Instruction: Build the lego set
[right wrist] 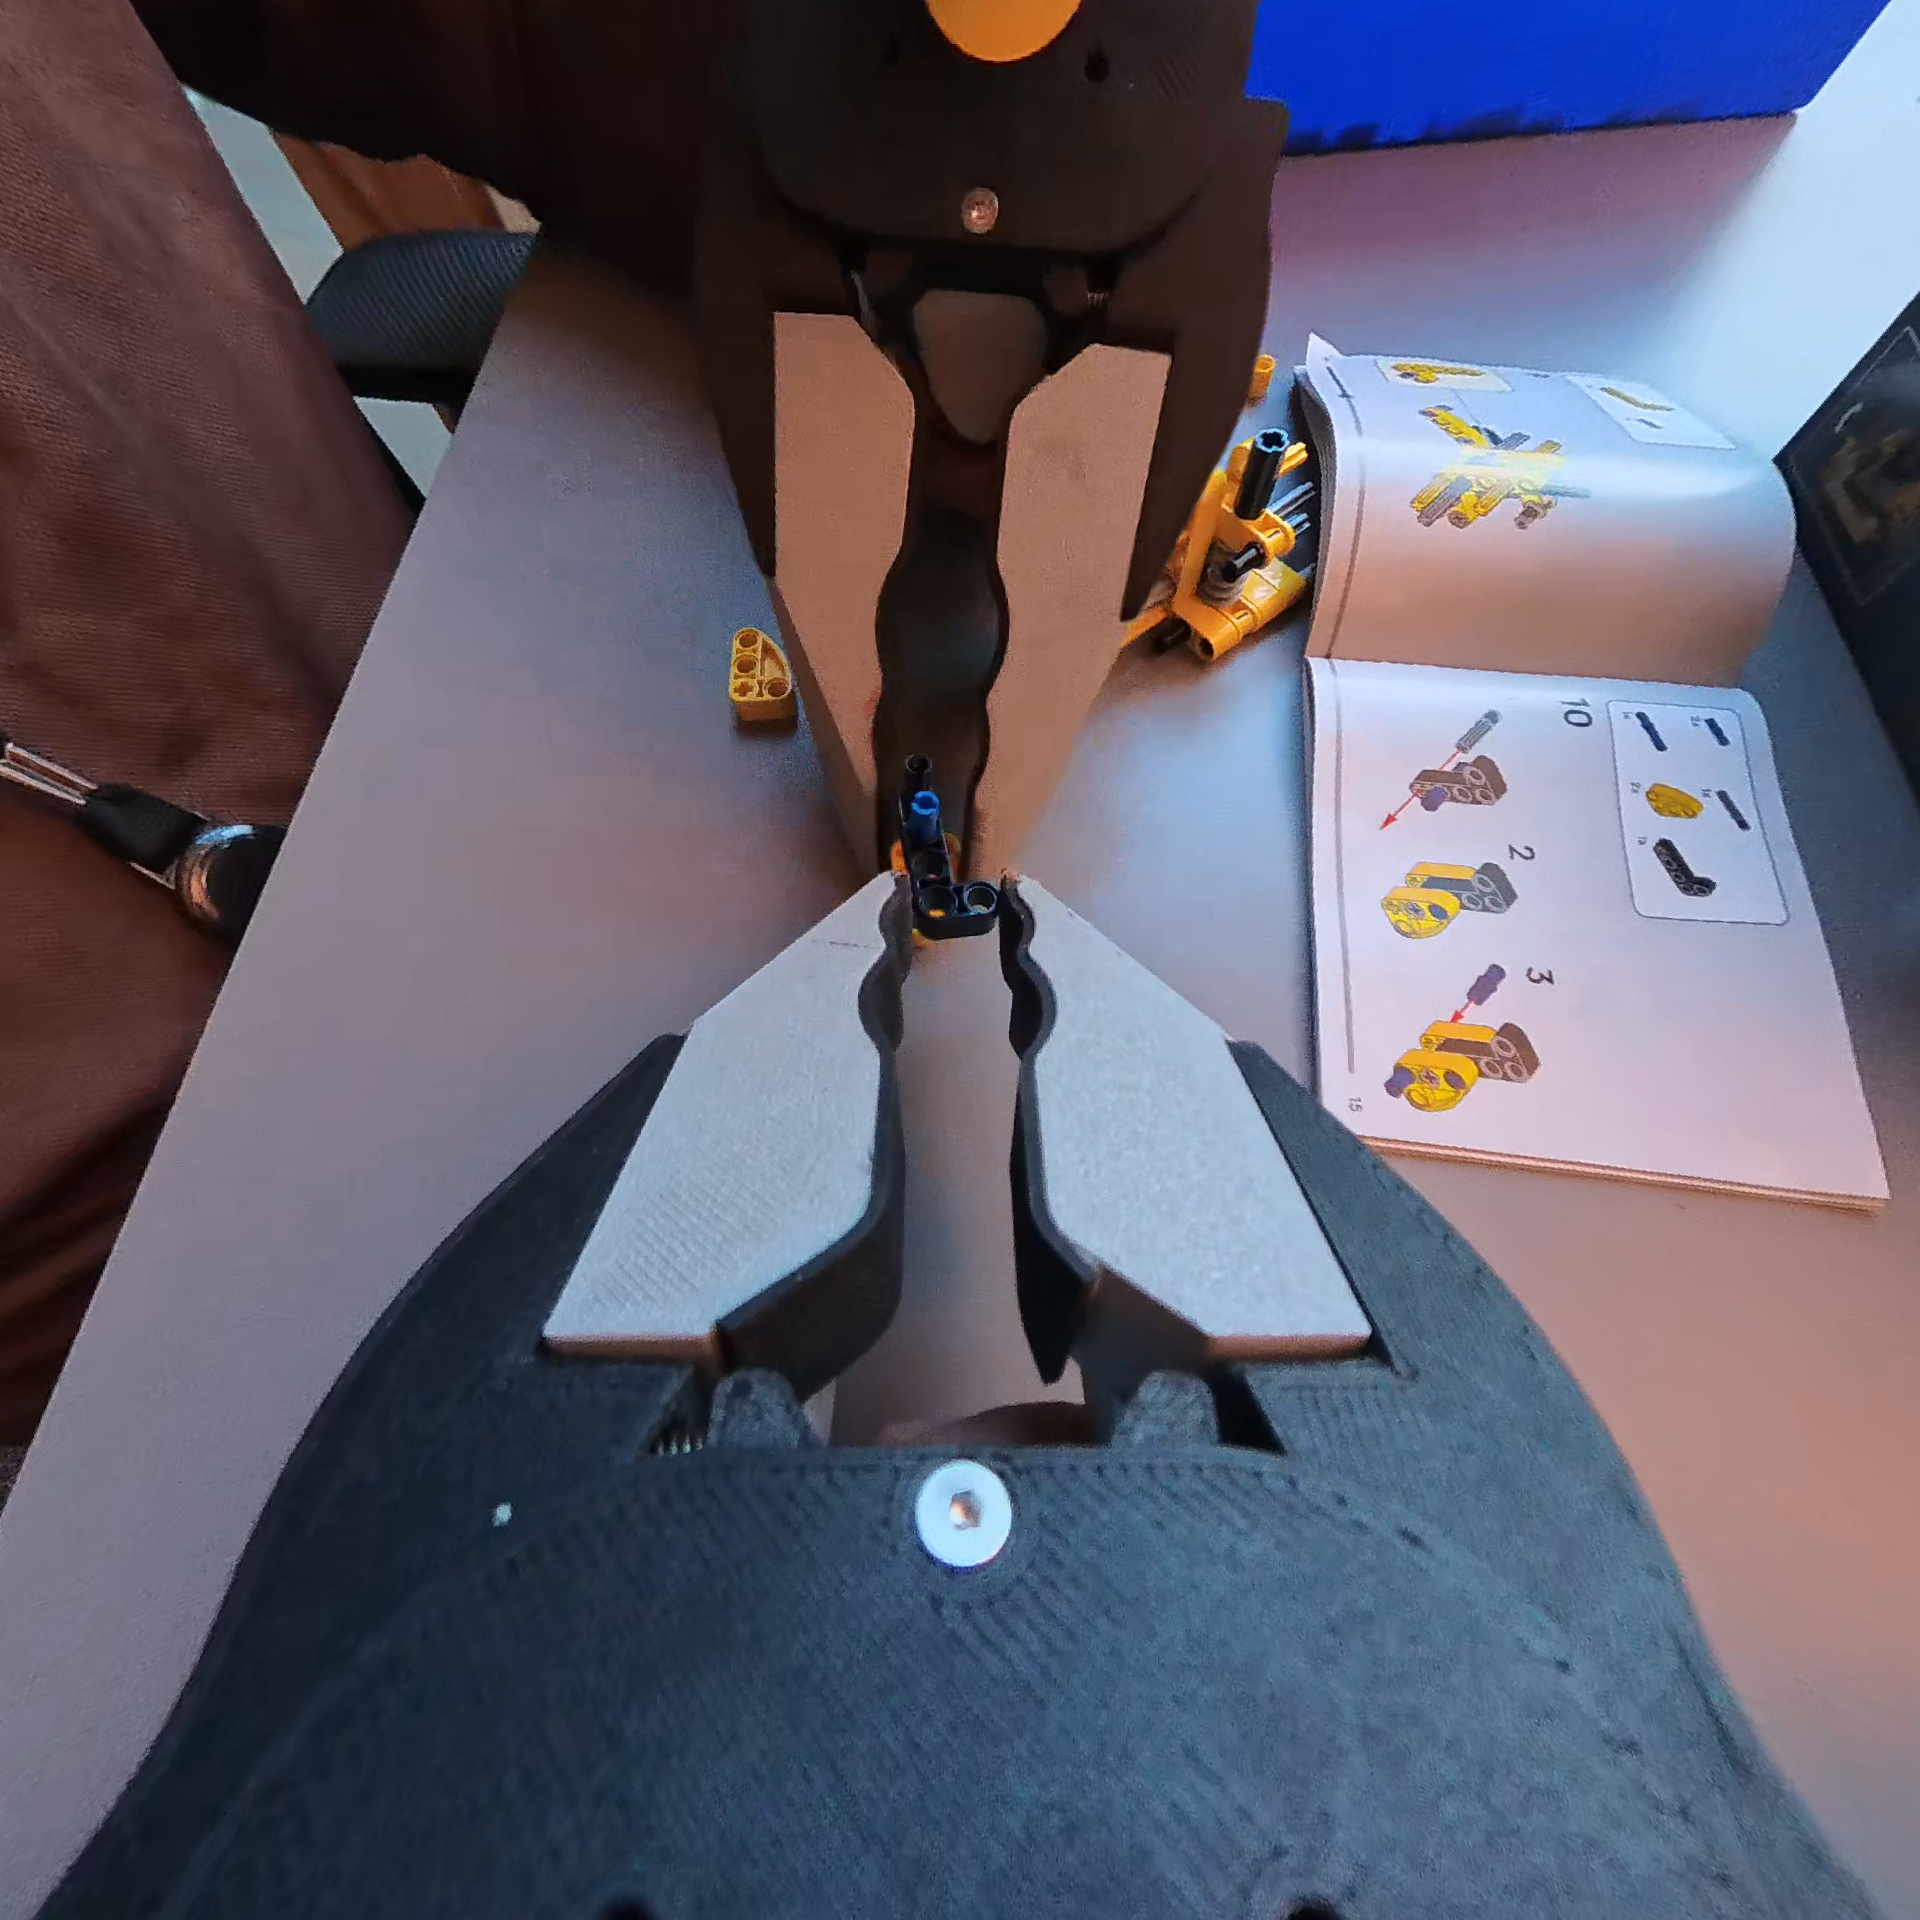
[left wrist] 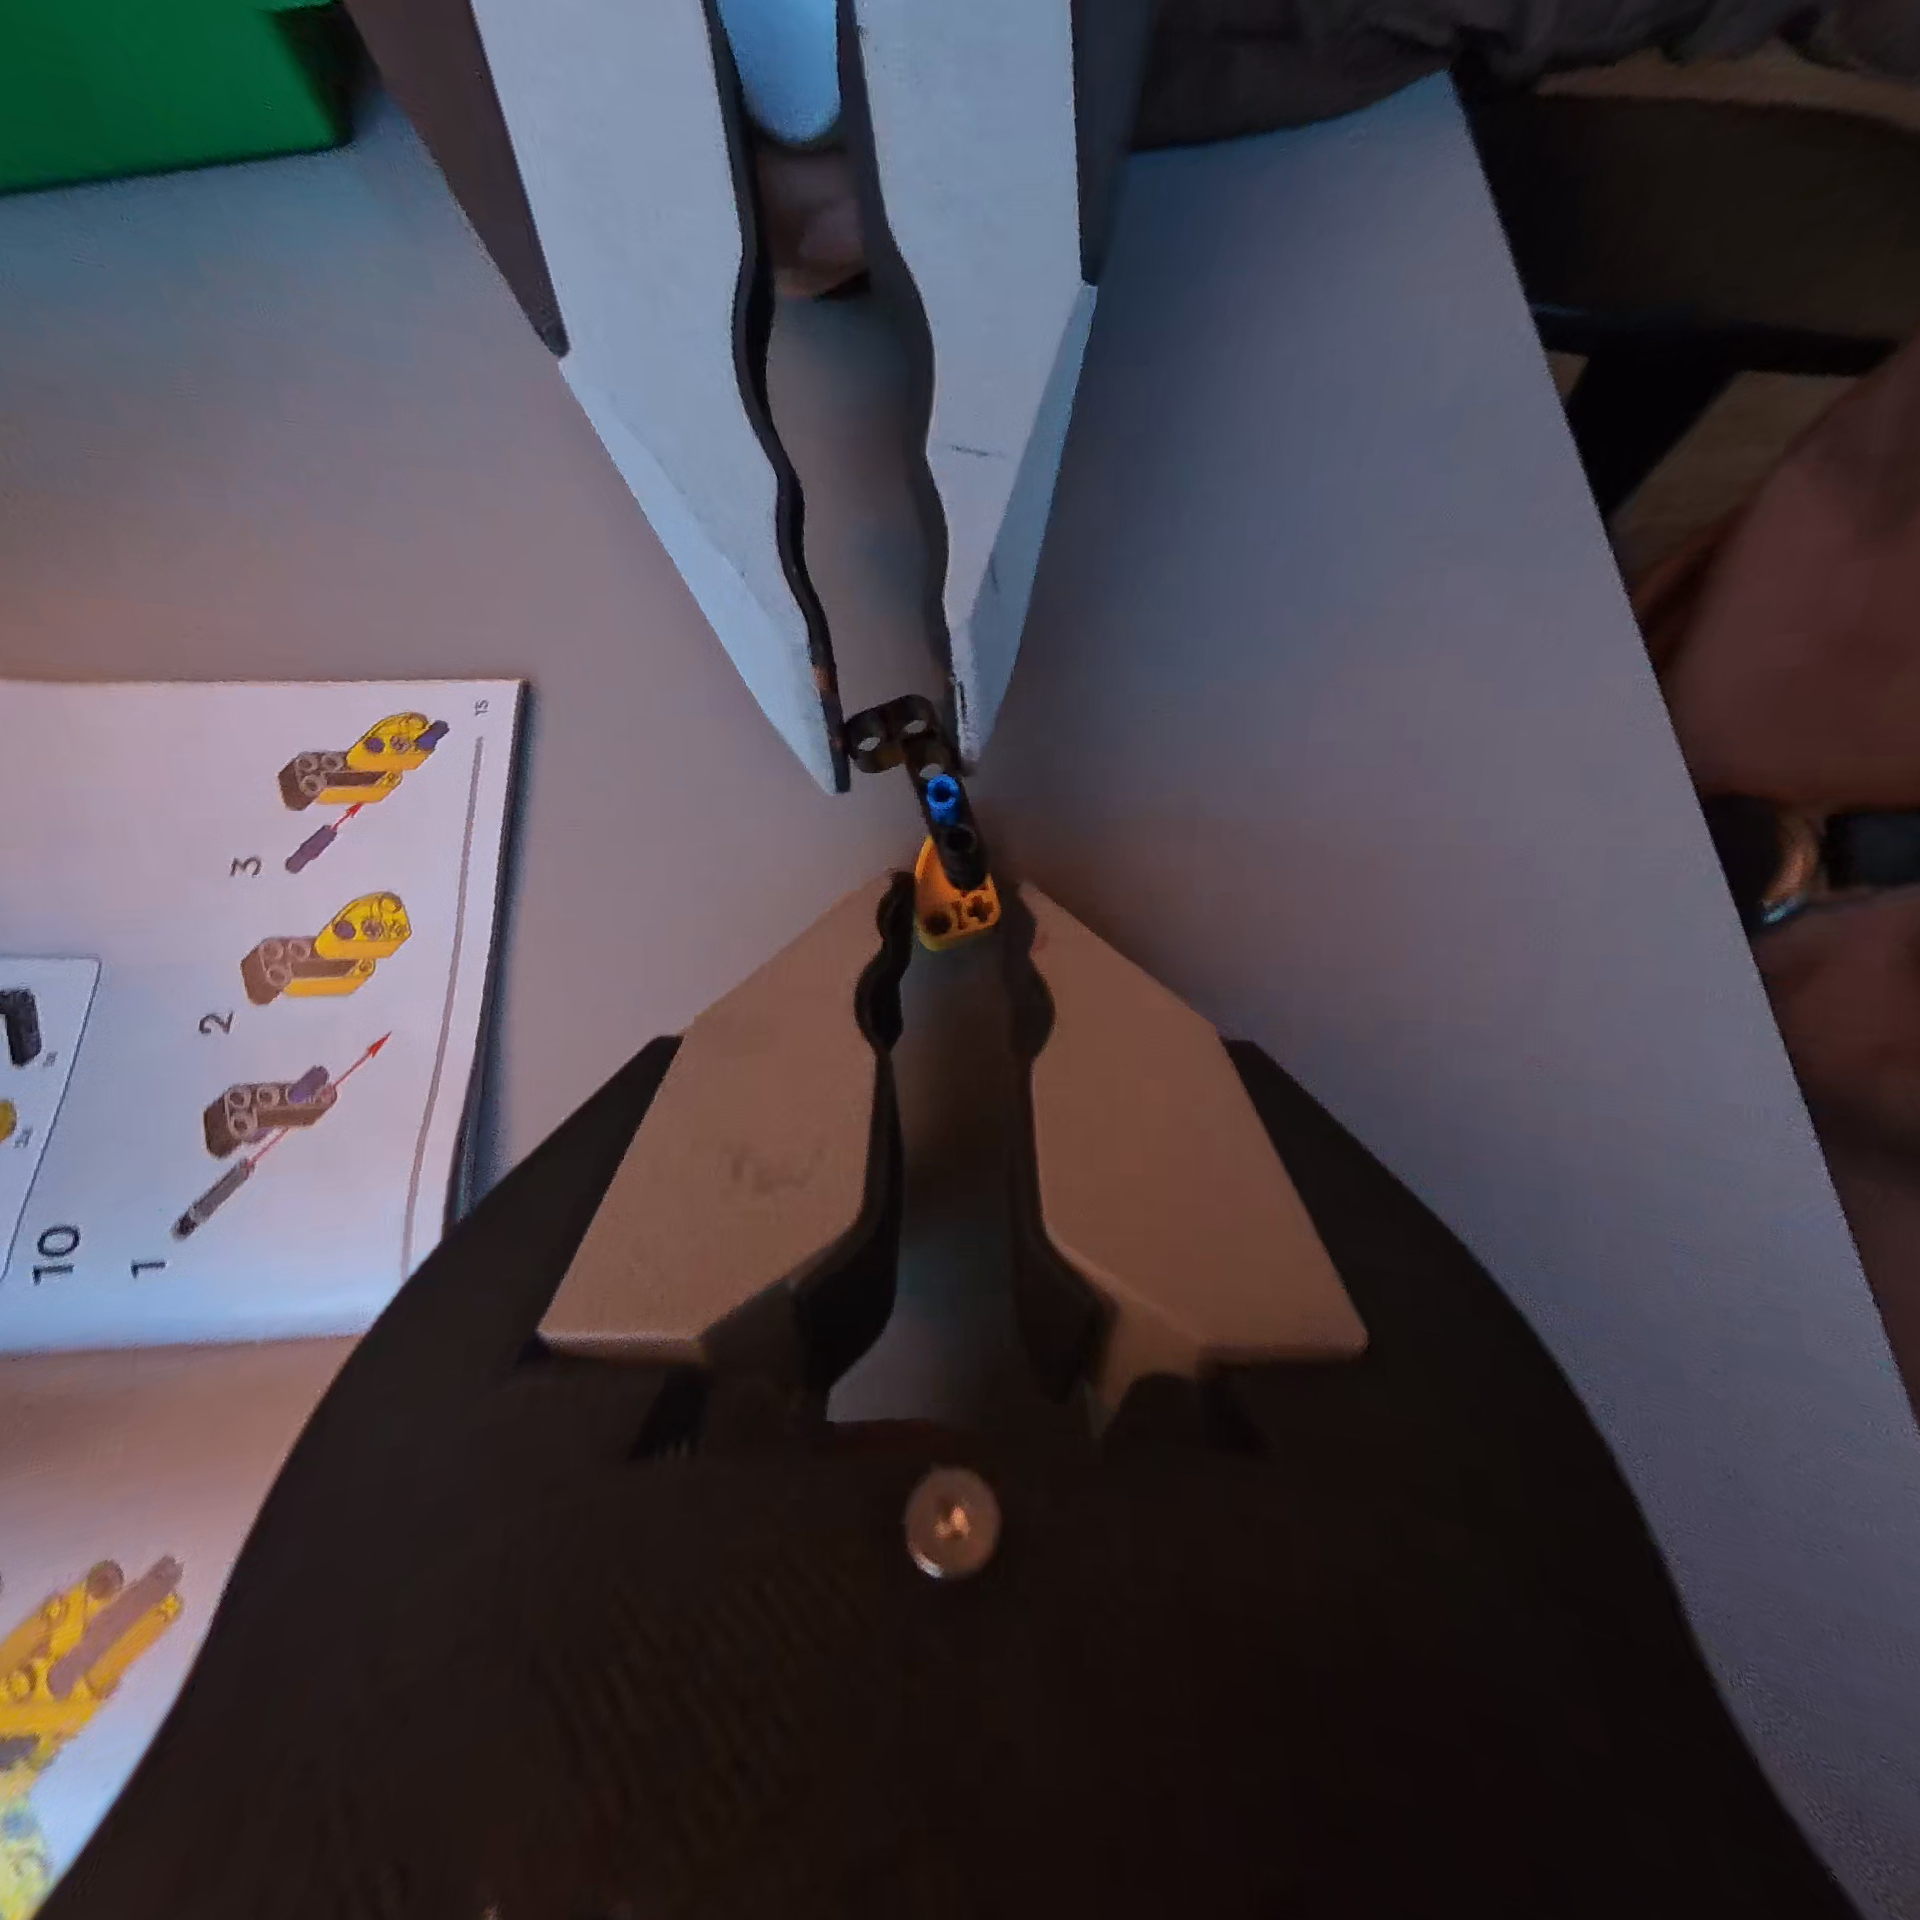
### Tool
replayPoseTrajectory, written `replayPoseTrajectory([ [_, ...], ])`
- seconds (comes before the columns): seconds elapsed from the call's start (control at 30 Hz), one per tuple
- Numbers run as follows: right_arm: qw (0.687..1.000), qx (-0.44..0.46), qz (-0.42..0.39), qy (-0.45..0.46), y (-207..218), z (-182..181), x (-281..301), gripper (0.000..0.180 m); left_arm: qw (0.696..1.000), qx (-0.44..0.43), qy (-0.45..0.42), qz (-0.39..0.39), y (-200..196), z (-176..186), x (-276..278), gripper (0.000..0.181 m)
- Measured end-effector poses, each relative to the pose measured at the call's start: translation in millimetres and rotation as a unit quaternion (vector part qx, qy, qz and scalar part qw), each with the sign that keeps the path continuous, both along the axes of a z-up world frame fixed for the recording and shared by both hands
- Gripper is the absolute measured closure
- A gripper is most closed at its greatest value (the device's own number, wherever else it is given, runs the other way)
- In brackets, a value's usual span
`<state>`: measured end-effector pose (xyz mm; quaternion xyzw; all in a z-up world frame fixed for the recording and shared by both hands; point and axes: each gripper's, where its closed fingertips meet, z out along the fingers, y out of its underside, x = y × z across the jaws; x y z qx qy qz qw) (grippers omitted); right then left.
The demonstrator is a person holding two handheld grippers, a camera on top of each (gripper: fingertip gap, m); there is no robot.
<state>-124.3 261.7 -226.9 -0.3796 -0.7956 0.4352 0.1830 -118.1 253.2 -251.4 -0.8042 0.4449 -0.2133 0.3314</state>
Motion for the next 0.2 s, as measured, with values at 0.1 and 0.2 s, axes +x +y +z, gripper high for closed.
replayPoseTrajectory([
  [0.1,1.000,0.000,-0.005,-0.008,-0.3,-2.5,0.0,0.166,1.000,-0.004,-0.003,-0.014,0.9,0.4,-1.3,0.167],
  [0.2,1.000,-0.006,-0.016,-0.009,-1.2,-1.1,-0.6,0.166,1.000,0.000,-0.003,-0.003,-0.8,1.4,-3.9,0.144],
])
